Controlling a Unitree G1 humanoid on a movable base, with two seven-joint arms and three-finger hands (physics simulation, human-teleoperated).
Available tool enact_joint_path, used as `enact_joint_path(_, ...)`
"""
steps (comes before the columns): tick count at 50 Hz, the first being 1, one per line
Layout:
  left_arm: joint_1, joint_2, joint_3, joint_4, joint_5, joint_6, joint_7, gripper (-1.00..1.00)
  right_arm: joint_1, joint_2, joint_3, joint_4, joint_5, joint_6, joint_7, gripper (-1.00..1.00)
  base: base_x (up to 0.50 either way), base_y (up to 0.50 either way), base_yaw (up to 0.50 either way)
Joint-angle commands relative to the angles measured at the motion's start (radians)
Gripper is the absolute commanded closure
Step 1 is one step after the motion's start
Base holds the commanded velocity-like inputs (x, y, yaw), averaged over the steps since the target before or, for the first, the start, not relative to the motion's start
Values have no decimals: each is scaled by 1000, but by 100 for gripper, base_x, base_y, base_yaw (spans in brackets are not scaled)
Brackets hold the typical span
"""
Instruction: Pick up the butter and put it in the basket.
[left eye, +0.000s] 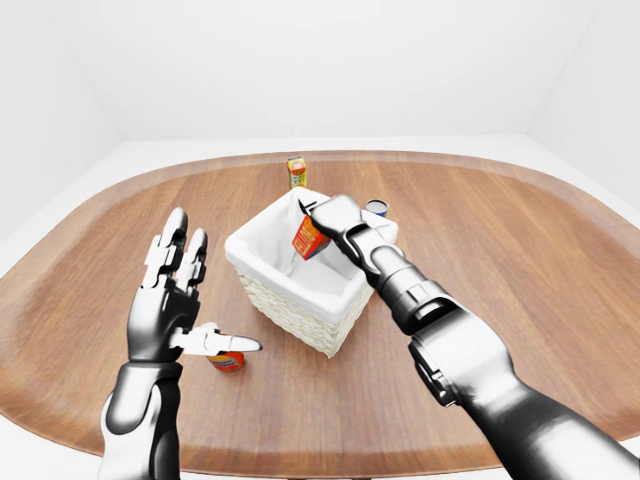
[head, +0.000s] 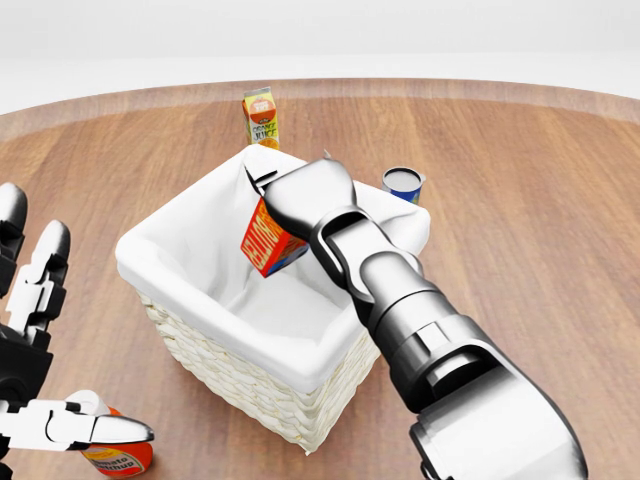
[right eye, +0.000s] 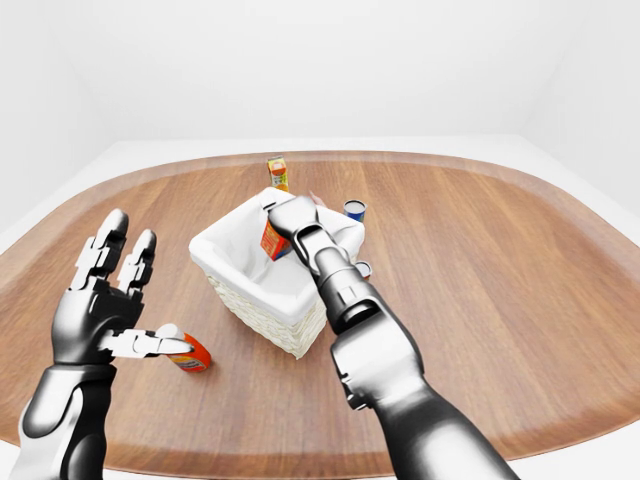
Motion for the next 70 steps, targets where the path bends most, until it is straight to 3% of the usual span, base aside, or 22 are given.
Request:
enact_joint_path(1, 1, 3, 16, 20, -9, 0, -8, -100, -27, 8, -34, 7, -11, 0, -2, 100, 0, 0, 0)
enact_joint_path(35, 16, 4, 51, 57, -38, 0, -30, -100, 16, 47, -21, 43, -78, 0, 87, 100, 0, 0, 0)
enact_joint_path(36, 16, 4, 52, 57, -40, 0, -31, -100, 15, 48, -21, 43, -80, 0, 78, 24, 0, 0, 0)
enact_joint_path(37, 15, 4, 54, 64, -40, 0, -32, -100, 14, 51, -22, 43, -80, 0, 80, -100, 0, 0, 0)
enact_joint_path(50, 20, 5, 60, 71, -47, 0, -33, -100, -17, 63, -41, 9, -6, 0, 73, -100, 0, 0, 0)
enact_joint_path(58, 18, 3, 53, 67, -41, 0, -28, -100, -37, 34, -60, -98, 80, 0, 141, -100, 0, 0, 0)
enact_joint_path(64, 21, -1, 42, 46, -35, 0, -21, -100, 29, -26, -85, -394, 161, 0, 308, -100, 0, 0, 0)
enact_joint_path(66, 19, -2, 36, 40, -30, 0, -16, -100, 90, -46, -108, -586, 202, 0, 421, -100, 0, 0, 0)
enact_joint_path(70, 15, -3, 27, 41, -24, 0, -11, -100, 162, -78, -132, -841, 255, 46, 554, -100, 0, 0, 0)
